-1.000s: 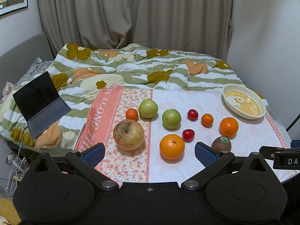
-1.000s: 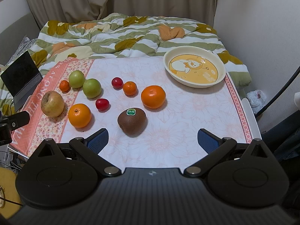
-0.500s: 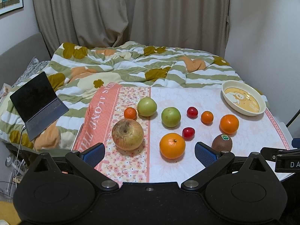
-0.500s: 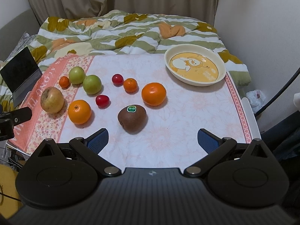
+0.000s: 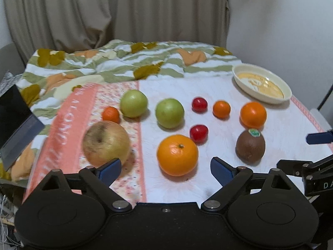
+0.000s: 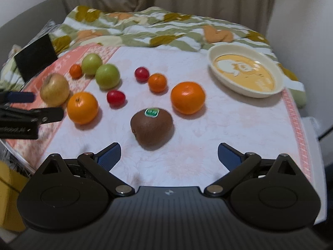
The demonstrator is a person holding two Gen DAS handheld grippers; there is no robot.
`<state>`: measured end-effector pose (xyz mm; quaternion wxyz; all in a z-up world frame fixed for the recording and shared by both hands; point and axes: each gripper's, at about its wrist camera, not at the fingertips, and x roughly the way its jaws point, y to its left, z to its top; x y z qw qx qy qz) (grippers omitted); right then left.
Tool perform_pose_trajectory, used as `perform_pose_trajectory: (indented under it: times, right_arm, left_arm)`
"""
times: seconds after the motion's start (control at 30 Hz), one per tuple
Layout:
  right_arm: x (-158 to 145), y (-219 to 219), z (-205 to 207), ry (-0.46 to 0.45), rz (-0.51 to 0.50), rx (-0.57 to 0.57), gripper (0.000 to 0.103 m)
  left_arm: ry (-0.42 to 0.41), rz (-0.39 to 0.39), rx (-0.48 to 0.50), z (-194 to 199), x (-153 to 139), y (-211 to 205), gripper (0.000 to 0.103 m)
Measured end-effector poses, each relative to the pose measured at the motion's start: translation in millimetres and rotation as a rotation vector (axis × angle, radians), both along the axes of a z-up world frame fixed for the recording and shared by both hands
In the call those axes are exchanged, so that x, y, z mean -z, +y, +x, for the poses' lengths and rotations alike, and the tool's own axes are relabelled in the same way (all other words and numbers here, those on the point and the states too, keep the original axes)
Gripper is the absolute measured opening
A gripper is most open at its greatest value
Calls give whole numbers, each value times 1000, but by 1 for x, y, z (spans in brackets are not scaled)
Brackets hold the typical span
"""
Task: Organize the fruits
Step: 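Grasp the large orange with the left tool while the right tool grasps the brown kiwi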
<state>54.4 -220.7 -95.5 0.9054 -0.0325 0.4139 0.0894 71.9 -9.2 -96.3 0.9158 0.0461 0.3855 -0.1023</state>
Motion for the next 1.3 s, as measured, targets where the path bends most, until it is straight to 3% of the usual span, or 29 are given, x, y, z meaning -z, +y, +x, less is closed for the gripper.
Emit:
perform_pose_trajectory:
  times: [0.23,0.43,0.6,0.83,1.0,1.3]
  right_arm:
    - [29,0,21,-7,11,-87,103]
    - [37,3,36,-26,20,-164,103]
    - [40,7,46,-30,24,-213,103]
    - [47,9,58,-7,44,-233,93]
    - [48,14,64,-10,56,-249,80]
    - [43,14,63,-12,53,-240,79]
  left_arm:
    - [23,16,49,20,22,-16,89]
    - [44,29,27,37,32,-22,83]
    - [65,39,20,44,36,-23,64]
    - [67,1,14,43,36,-16,64]
    - [64,4,8,40,36,-13,63]
    - [51,-7,-7,33,27,-4,63]
